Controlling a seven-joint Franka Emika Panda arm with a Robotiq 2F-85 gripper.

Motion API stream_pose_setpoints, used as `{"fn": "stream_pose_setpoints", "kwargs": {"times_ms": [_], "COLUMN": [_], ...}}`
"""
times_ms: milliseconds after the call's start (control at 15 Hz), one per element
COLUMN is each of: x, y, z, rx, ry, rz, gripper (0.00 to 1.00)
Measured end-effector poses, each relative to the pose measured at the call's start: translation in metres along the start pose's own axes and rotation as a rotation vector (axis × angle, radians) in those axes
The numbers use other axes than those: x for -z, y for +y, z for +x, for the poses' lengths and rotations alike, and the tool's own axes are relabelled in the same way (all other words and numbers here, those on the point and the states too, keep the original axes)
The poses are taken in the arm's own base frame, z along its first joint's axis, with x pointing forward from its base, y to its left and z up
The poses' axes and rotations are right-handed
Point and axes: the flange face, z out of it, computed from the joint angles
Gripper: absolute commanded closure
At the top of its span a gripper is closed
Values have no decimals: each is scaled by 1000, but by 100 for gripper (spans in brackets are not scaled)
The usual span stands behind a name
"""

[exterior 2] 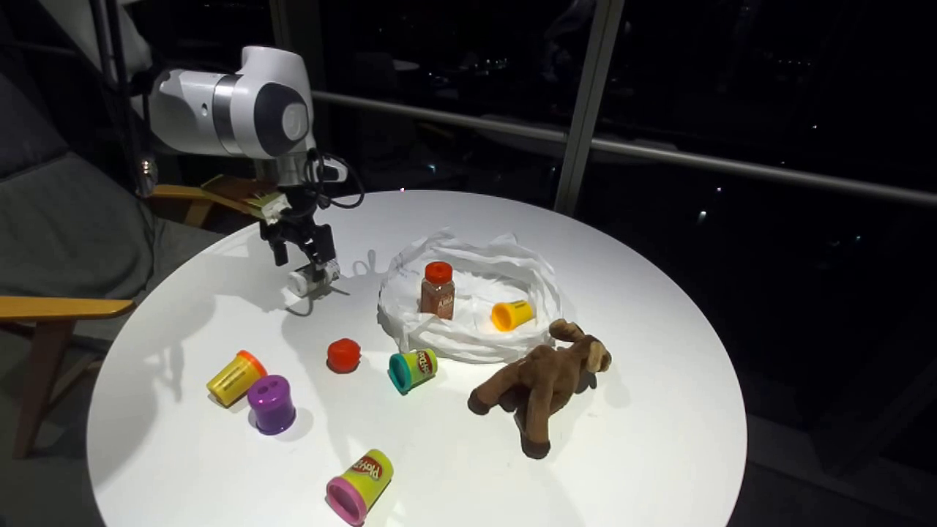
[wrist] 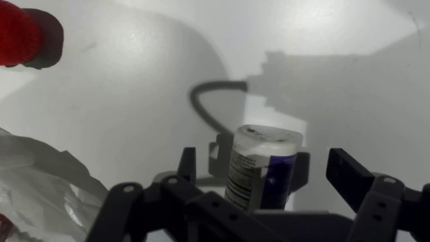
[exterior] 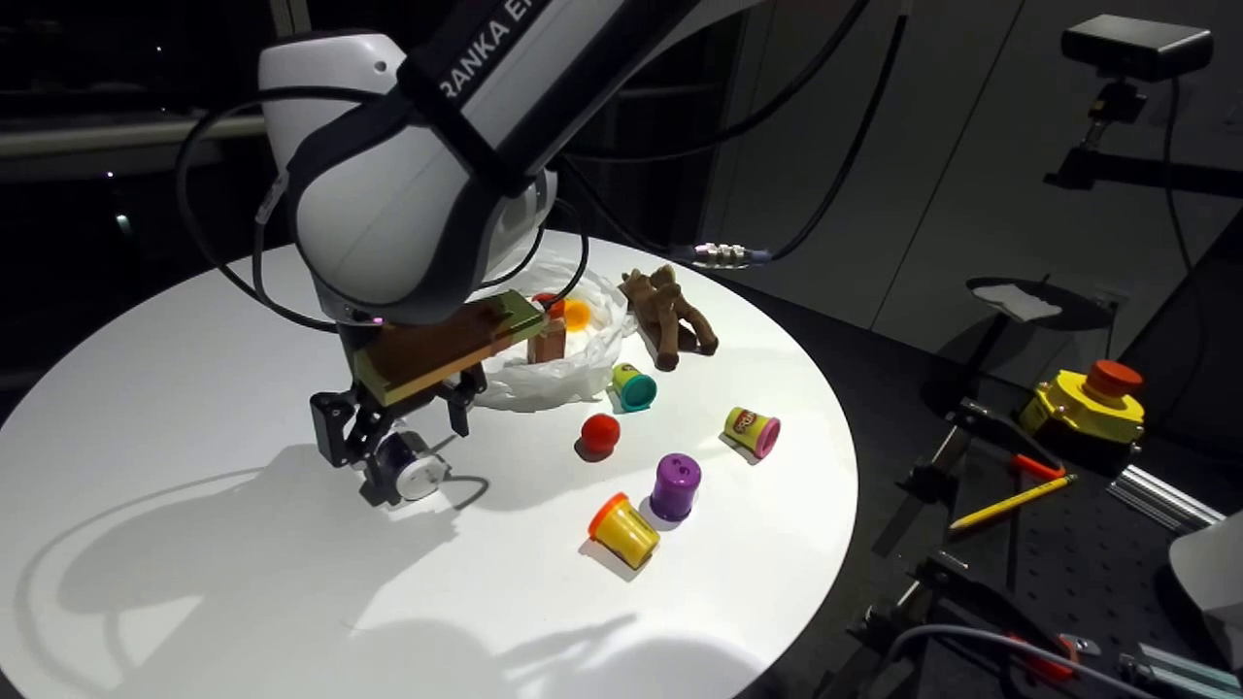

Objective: Pick up the objects from the table and put them on the plastic

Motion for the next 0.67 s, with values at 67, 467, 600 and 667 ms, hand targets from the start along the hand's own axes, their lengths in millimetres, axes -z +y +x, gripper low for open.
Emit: {"fn": "stream_pose_setpoints", "kwargs": {"times_ms": [67,467,600,667], "x": [-3,-18,-17,-15], "y": [2,7,5,5], "z": [4,22,26,28], "rx": [-4,-19,-20,-22], "ry": [1,10,20,23], "rz": [-4,-18,-14,-13], "gripper": [0,56,72,74]}}
